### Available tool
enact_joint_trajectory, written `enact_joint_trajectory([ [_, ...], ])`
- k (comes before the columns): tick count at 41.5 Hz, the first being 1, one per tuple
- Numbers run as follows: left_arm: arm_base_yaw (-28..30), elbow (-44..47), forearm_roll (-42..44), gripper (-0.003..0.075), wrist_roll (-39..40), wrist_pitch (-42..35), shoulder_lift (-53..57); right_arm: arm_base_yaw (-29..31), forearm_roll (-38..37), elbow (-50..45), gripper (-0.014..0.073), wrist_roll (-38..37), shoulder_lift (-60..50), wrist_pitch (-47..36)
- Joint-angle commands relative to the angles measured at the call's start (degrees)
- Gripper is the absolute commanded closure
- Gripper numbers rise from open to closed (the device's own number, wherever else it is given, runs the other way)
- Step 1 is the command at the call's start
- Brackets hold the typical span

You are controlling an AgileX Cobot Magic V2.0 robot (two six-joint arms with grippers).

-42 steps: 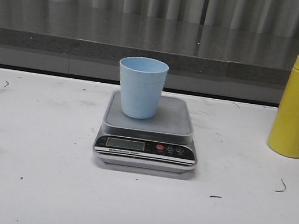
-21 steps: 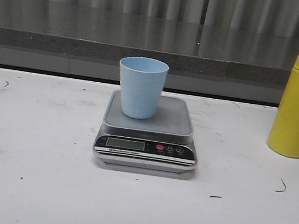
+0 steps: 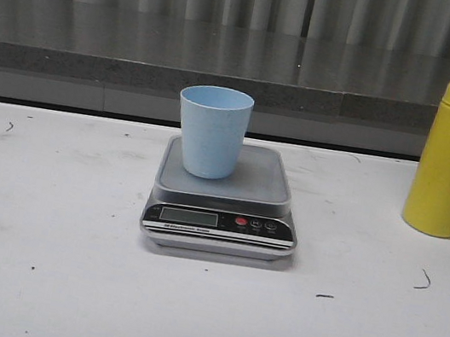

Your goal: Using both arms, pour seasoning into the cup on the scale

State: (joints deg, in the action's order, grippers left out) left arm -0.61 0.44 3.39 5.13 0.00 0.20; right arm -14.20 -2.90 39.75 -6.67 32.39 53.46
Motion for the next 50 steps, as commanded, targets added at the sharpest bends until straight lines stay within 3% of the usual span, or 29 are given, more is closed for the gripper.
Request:
enact_joint_trajectory([
  [1, 0.19, 0.88, -0.67, 0.0740, -0.37, -4.27, 1.34, -0.09, -0.38, 1.37, 0.0662, 0.25, 0.22, -3.09],
  [35, 0.19, 0.88, -0.67, 0.0740, -0.37, -4.27, 1.34, 0.42, -0.38, -0.84, 0.0662, 0.25, -3.03, -5.12],
  [44, 0.19, 0.88, -0.67, 0.0740, -0.37, -4.27, 1.34, 9.40, -0.40, -17.06, 0.0662, 0.25, -19.39, -24.55],
  [50, 0.19, 0.88, -0.67, 0.0740, -0.37, -4.27, 1.34, 10.26, -0.53, -27.09, 0.0662, 0.44, -26.68, -36.26],
])
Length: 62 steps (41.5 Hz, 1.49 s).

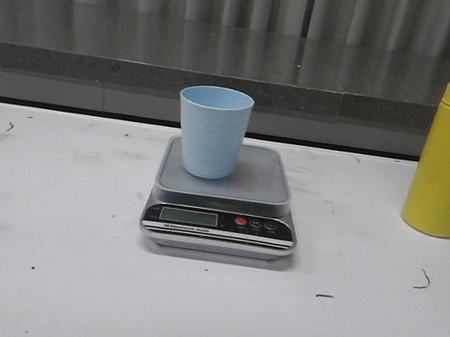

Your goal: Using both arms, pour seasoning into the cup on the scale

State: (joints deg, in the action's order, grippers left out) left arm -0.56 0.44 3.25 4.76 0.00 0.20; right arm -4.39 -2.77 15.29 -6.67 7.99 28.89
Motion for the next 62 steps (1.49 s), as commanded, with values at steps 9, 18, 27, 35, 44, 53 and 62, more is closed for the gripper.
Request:
enact_joint_trajectory([
  [9, 0.14, 0.88, -0.54, 0.0740, 0.00, -4.27, 1.34, 3.36, -1.21, -12.54, 0.0662, 0.44, -9.15, -23.50],
  [18, 0.14, 0.88, -0.54, 0.0740, 0.00, -4.27, 1.23, 4.01, -1.21, -16.67, 0.0662, 0.44, -9.65, -29.32],
  [27, 0.14, 0.88, -0.54, 0.0740, 0.00, -4.27, 1.23, 4.01, -1.21, -16.67, 0.0662, 0.44, -9.60, -29.32],
  [35, 0.14, 0.88, -0.54, 0.0740, 0.00, -4.27, 1.23, 4.01, -1.01, -16.67, 0.0662, 0.44, -9.60, -29.38],
  [44, 0.14, 0.88, -0.54, 0.0740, 0.00, -4.27, 1.23, 4.01, 5.89, -16.67, 0.0662, 6.67, -9.60, -28.43],
  [53, 0.14, 0.88, -0.54, 0.0740, 0.00, -4.27, 1.23, 4.01, 6.28, -16.67, 0.0662, 7.52, -9.67, -28.89],
  [62, 0.14, 0.88, -0.54, 0.0740, 0.00, -4.27, 1.23, 2.76, 6.17, -16.67, 0.0662, 7.52, -9.67, -28.89],
])
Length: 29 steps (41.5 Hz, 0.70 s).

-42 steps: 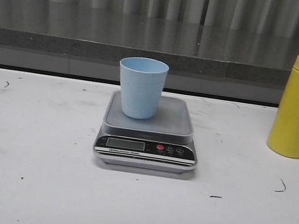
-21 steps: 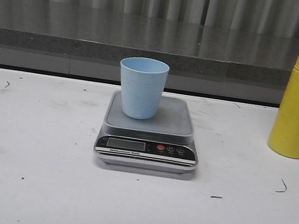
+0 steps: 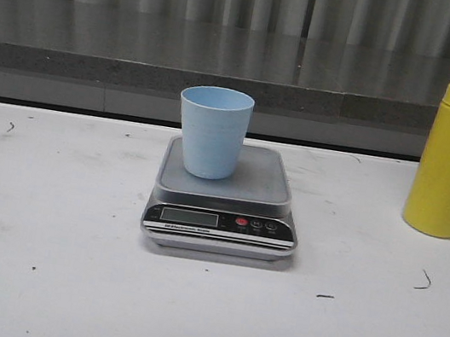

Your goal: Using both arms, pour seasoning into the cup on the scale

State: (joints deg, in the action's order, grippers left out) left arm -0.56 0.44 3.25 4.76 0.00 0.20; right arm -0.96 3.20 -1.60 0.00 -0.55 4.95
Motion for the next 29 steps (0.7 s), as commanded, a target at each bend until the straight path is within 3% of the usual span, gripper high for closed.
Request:
enact_joint_trajectory([
  [1, 0.14, 0.88, -0.54, 0.0740, 0.00, -4.27, 1.23, -0.83, 0.21, 0.22, 0.0662, 0.84, -1.13, -4.95],
  [29, 0.14, 0.88, -0.54, 0.0740, 0.00, -4.27, 1.23, -1.07, -2.53, 0.22, 0.0662, -1.49, -1.13, -7.30],
])
